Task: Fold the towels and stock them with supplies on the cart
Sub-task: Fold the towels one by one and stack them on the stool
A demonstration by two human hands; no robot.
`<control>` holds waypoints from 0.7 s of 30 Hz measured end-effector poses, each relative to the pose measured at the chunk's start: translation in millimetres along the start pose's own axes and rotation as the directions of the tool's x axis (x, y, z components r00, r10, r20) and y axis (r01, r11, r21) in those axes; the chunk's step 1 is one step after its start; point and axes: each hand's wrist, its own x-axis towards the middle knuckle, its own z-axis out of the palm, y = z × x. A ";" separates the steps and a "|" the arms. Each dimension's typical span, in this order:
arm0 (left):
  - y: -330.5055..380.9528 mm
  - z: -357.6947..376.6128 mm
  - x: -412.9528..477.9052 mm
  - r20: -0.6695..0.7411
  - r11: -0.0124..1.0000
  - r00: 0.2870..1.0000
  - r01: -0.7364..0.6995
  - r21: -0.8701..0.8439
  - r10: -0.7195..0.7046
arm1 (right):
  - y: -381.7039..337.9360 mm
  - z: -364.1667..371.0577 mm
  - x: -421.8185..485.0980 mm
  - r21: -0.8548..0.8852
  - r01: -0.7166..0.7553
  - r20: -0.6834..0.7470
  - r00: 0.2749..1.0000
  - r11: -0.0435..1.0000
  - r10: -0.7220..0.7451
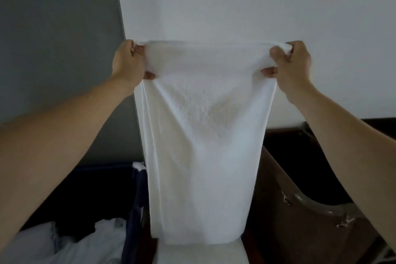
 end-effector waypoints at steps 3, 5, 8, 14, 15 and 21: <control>6.8 -1.0 -5.0 -0.031 1.000 0.999 -0.015 -0.018 0.014 | 1.7 -6.0 6.7 0.030 0.031 0.009 0.999 0.999 -0.031; 8.3 -4.3 -14.2 -0.021 0.999 1.000 -0.013 -0.051 0.011 | 4.2 -11.6 4.2 0.039 0.041 0.019 0.999 0.998 -0.041; 7.4 -14.2 -33.7 -0.006 0.997 1.000 -0.022 -0.068 0.021 | 5.2 -21.4 -10.6 0.025 0.039 0.039 0.998 0.999 -0.040; -3.2 -46.8 -108.6 0.069 0.998 0.997 0.020 -0.067 -0.015 | 10.2 -50.7 -75.9 0.000 -0.025 0.104 0.994 1.000 0.025; -5.6 -54.2 -126.0 0.090 0.997 0.995 0.044 -0.064 -0.038 | 10.7 -57.4 -91.2 -0.012 -0.045 0.117 0.992 0.999 0.046; -17.5 -100.4 -229.4 0.173 0.987 0.973 0.157 -0.022 -0.151 | 2.8 -100.2 -197.4 -0.126 -0.104 0.160 0.979 0.987 0.124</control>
